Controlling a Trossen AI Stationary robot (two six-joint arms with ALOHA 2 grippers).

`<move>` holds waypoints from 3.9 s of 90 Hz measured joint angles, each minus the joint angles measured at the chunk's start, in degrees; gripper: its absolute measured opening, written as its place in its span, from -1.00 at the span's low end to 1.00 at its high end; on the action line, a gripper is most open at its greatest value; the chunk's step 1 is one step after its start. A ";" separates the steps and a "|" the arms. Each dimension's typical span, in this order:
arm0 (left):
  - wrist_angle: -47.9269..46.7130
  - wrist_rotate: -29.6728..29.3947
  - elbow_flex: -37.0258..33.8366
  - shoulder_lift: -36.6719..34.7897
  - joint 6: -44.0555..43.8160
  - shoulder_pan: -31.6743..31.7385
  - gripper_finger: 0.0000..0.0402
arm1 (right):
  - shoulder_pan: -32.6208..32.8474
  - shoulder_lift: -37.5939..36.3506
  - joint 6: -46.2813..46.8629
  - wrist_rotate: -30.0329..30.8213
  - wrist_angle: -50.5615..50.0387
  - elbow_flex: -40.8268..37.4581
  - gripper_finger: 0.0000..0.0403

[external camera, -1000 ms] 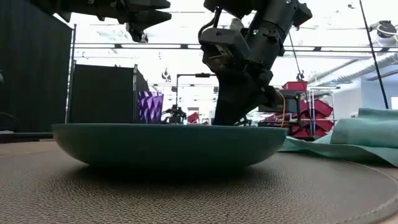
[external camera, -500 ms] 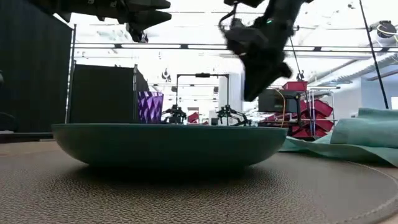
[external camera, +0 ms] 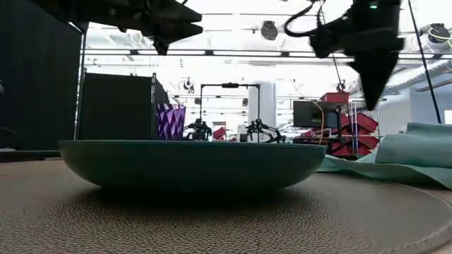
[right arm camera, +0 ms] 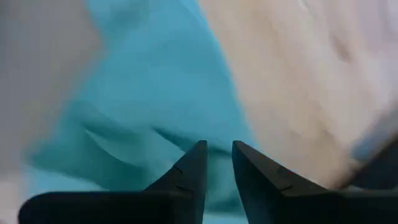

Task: Set table place
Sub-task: Fold the blue table napkin

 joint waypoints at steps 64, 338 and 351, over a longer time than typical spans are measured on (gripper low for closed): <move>0.05 0.26 0.00 0.10 -0.11 0.00 -0.35 | -3.54 0.00 -43.64 -16.91 0.22 0.00 -0.67; -0.07 0.28 0.02 0.19 0.59 0.01 -0.35 | -17.49 -15.50 -41.01 -10.89 15.87 4.50 -1.00; 2.36 1.98 0.11 3.18 3.12 -0.11 -0.35 | -16.50 -19.23 -39.68 -9.82 17.44 4.50 -1.00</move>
